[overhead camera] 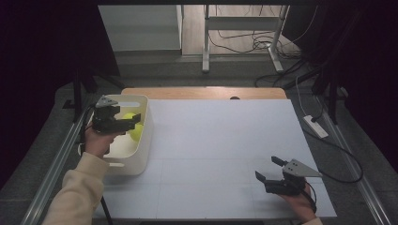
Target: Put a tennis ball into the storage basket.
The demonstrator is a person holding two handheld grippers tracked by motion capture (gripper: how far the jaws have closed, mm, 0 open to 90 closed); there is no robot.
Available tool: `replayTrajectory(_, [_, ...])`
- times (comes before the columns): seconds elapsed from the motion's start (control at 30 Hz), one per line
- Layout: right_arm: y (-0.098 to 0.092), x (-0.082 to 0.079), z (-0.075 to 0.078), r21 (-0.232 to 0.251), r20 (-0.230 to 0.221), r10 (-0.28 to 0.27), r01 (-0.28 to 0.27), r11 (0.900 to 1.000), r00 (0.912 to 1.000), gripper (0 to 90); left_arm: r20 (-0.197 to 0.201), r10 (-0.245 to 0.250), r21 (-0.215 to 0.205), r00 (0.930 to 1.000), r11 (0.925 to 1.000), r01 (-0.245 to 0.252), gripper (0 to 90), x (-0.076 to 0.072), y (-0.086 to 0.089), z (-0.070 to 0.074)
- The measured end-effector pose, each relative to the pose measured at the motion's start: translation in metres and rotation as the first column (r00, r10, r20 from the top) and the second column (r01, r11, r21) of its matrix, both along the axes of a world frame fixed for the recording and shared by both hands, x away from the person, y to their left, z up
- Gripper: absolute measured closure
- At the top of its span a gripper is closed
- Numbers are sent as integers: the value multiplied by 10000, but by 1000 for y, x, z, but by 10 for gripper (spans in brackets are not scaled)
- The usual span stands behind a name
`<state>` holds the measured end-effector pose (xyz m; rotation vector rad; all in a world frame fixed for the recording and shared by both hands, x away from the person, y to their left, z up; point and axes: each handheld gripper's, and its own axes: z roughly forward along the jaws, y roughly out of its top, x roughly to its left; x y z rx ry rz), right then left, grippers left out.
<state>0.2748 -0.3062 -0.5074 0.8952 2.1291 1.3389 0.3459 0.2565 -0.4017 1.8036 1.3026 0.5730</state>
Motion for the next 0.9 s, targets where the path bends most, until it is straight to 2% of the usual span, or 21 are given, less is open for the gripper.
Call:
replayTrajectory(0.3, [0, 0, 0, 9, 4, -13, 13, 10000, 10000, 131, 244, -455, -342, 9987, 9983, 463, 124, -6, -5, 6])
replayTrajectory(0.37, [-1, 0, 0, 41, -2, -35, 35, 10000, 10000, 131, 327, -775, -482, 9965, 9957, 790, 125, -9, -8, 9])
replayTrajectory(0.43, [-1, 0, 0, 78, -11, -38, 38, 10000, 10000, 131, 348, -875, -455, 9956, 9950, 890, 125, -10, -9, 10])
replayTrajectory(0.63, [-4, 2, -1, 91, -80, -135, 135, 9999, 9999, 131, 605, -1424, -750, 9880, 9863, 1467, 123, -21, -16, 13])
replayTrajectory(0.9, [-6, 0, -2, 127, -81, -113, 114, 9999, 9999, 131, 946, -2011, -872, 9750, 9739, 2093, 121, -37, -31, 18])
